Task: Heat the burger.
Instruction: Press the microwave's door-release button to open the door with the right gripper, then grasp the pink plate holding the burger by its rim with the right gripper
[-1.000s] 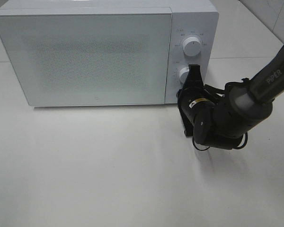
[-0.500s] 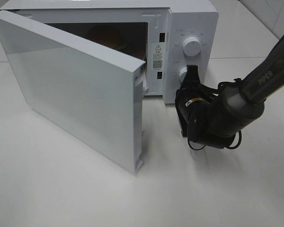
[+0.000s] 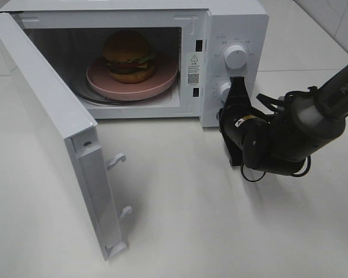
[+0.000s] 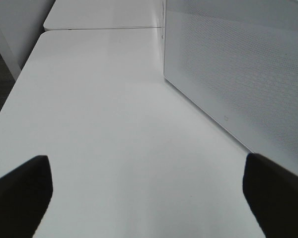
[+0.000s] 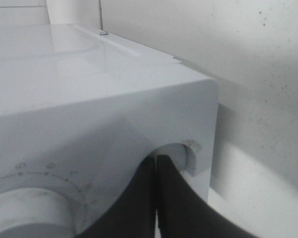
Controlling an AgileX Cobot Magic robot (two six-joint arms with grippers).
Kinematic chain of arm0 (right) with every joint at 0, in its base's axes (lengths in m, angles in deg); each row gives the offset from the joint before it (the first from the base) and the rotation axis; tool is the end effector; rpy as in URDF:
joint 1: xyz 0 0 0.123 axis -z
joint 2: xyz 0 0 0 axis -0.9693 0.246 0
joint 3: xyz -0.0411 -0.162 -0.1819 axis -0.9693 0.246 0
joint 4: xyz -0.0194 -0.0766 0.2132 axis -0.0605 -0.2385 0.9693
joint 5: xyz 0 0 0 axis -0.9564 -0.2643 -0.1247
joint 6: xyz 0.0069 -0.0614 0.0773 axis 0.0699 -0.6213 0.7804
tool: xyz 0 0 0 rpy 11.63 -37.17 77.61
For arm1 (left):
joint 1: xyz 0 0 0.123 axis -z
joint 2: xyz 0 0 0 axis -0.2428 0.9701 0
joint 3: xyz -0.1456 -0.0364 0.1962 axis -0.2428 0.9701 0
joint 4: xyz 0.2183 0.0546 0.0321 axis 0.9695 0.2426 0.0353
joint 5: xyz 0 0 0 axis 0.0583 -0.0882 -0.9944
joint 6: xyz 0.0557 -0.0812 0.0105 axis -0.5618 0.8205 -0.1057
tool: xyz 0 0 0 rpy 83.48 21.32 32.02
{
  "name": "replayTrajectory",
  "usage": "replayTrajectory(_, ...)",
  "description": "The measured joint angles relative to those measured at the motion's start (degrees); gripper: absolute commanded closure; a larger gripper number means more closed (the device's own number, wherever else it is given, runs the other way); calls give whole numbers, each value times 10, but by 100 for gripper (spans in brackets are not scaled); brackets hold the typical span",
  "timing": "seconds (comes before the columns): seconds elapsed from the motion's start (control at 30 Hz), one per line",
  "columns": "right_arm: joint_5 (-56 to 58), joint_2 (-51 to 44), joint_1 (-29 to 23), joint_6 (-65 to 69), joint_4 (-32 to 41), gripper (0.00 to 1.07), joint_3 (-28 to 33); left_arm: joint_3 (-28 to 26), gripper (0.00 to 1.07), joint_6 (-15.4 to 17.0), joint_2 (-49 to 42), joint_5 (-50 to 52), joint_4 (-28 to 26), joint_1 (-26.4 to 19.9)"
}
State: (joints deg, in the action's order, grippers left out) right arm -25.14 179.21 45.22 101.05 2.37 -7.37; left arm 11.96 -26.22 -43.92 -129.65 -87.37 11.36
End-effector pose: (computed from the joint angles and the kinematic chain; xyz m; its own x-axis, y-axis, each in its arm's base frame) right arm 0.3282 0.1453 0.0742 -0.0856 0.9954 -0.0441 0.3296 0.0700 0.9415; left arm 0.0187 -0.0037 0.2630 -0.4386 0.0375 -0.8979 0.0205 0.9993 0.0317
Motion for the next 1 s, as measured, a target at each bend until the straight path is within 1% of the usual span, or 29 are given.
replayTrajectory(0.2,39,-36,4,-3,-13,107,22,0,10,0,0,0,0,0)
replayTrajectory(0.27,45,-70,5,-19,-23,107,41,0,10,0,0,0,0,0)
replayTrajectory(0.3,45,-70,5,-19,-23,107,41,0,10,0,0,0,0,0)
replayTrajectory(0.37,49,-91,6,-38,-23,107,64,0,10,0,0,0,0,0)
replayTrajectory(0.43,53,-97,6,-45,-23,107,71,0,10,0,0,0,0,0)
replayTrajectory(0.47,66,-112,6,-61,-23,107,85,0,10,0,0,0,0,0)
replayTrajectory(0.6,103,-142,6,-95,-24,107,105,0,10,0,0,0,0,0)
replayTrajectory(0.67,154,-171,6,-145,-28,107,117,0,10,0,0,0,0,0)
replayTrajectory(0.77,168,-179,6,-163,-30,107,119,0,10,0,0,0,0,0)
replayTrajectory(0.83,238,-222,6,-262,-39,107,121,0,10,0,0,0,0,0)
replayTrajectory(0.87,238,-222,6,-262,-39,107,121,0,10,0,0,0,0,0)
replayTrajectory(0.93,284,-250,6,-333,-43,106,122,0,10,0,0,0,0,0)
replayTrajectory(0.97,284,-250,6,-333,-43,106,122,0,10,0,0,0,0,0)
replayTrajectory(1.0,314,-265,6,-378,-44,106,122,0,10,0,0,0,0,0)
